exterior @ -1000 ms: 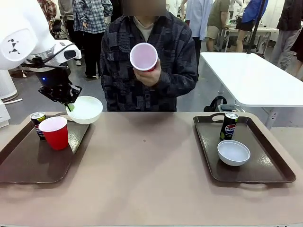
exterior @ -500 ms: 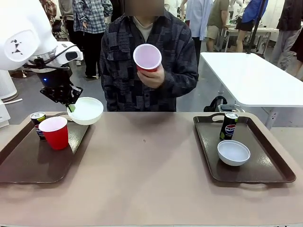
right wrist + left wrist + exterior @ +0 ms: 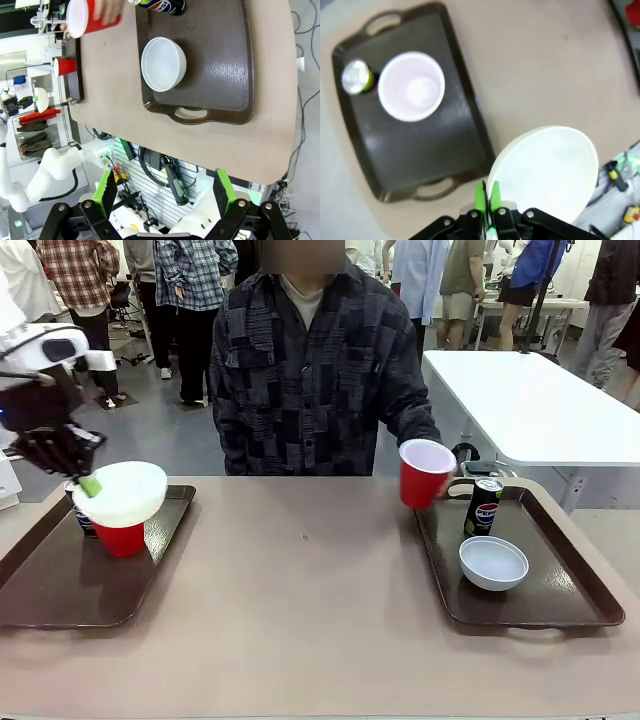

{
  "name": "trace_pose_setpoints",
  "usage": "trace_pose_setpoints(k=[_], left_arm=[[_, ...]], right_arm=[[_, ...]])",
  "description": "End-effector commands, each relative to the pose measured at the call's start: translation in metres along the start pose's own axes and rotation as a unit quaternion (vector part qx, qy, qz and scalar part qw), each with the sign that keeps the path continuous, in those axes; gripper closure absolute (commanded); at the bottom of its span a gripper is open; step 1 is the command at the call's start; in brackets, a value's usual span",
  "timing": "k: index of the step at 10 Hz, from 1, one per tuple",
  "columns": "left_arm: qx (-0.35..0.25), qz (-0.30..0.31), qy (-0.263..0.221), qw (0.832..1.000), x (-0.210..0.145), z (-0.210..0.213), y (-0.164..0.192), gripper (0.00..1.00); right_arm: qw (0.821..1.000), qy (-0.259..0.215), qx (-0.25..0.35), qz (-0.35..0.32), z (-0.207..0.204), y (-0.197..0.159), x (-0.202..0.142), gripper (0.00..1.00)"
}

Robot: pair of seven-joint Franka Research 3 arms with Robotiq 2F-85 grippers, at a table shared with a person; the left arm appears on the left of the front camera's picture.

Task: Prepare tableware on both trays.
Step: Pick up a Picnic Bowl from the table and place it on a Handle tray.

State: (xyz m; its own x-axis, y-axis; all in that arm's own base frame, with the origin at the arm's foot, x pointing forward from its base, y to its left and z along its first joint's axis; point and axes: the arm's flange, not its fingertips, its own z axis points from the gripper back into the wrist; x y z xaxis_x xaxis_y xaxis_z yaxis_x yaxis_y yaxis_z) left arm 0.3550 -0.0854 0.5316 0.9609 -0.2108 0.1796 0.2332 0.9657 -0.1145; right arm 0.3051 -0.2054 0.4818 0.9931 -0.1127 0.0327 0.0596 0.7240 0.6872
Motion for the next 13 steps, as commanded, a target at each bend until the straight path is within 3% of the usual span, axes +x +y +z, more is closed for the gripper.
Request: trace_pose_setpoints(k=[1,3,6,13], left_arm=[[0.007,0.013,0.0,1.0,-0.015,0.0,0.023,0.96],[0.022,0.067,-0.013,0.997,-0.014,-0.016,0.059,0.96],[0.016,0.108,0.034,0.993,-0.01,-0.06,0.088,0.96],[0.061,0.14,0.076,0.985,0.001,-0.132,0.107,0.96]], right_arm=[[1.0,-0.004,0.006,-0.001,0.0,0.001,0.0,0.0],[1.0,-0.004,0.006,-0.001,0.0,0.001,0.0,0.0],[1.0,-0.004,0.006,-0.001,0.0,0.001,0.0,0.0],[1.0,-0.004,0.006,-0.001,0.0,0.001,0.0,0.0]])
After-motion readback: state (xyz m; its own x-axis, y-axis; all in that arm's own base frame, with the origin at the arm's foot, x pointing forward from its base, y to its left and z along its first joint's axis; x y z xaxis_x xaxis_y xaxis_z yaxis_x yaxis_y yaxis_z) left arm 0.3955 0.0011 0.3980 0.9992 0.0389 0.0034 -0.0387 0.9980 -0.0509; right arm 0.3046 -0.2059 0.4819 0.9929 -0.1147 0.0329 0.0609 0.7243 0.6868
